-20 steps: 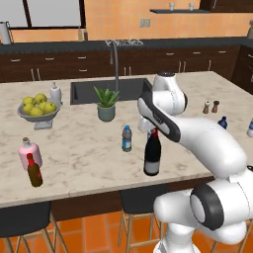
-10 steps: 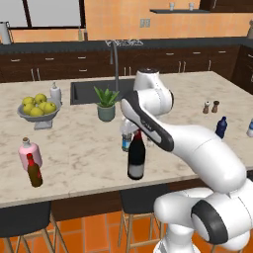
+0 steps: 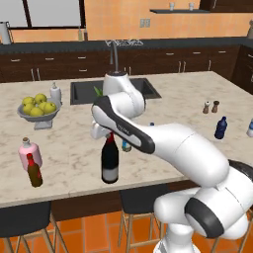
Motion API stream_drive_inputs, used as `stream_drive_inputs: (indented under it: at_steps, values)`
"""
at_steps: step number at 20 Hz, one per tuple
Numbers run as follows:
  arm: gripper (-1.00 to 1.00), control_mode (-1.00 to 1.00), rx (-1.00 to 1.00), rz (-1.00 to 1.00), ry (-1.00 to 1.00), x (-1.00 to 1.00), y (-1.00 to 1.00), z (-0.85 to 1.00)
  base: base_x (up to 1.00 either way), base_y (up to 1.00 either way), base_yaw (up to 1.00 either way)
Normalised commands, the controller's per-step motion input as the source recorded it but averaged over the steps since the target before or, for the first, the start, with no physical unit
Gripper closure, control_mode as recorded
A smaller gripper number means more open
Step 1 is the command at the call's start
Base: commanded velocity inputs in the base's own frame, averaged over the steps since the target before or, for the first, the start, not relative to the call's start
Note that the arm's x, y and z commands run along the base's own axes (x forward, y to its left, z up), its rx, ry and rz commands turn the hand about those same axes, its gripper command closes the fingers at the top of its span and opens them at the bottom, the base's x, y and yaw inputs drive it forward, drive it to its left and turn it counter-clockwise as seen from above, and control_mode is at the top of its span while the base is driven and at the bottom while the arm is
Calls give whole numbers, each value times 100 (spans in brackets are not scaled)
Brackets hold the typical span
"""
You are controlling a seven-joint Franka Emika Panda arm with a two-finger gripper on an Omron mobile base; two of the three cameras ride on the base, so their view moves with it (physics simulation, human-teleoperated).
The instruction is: Move the plastic bottles in the middle to the plastics group, and the glass bottles in the middle to the glass group.
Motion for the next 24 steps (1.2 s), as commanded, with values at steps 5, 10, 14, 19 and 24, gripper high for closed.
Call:
stream_drive_inputs:
  at_steps: [5, 10, 14, 19, 24]
  values:
    - [100, -100, 3, 4, 2, 8, 61, 0, 0, 0, 0]
    - [100, -100, 7, 0, 0, 25, 63, 0, 0, 0, 0]
    - [100, -100, 8, 0, 0, 32, 70, 0, 0, 0, 0]
    - [100, -100, 2, 1, -1, 35, 64, -2, 0, 0, 0]
    - [100, -100, 1, 0, -3, 41, 56, -11, 0, 0, 0]
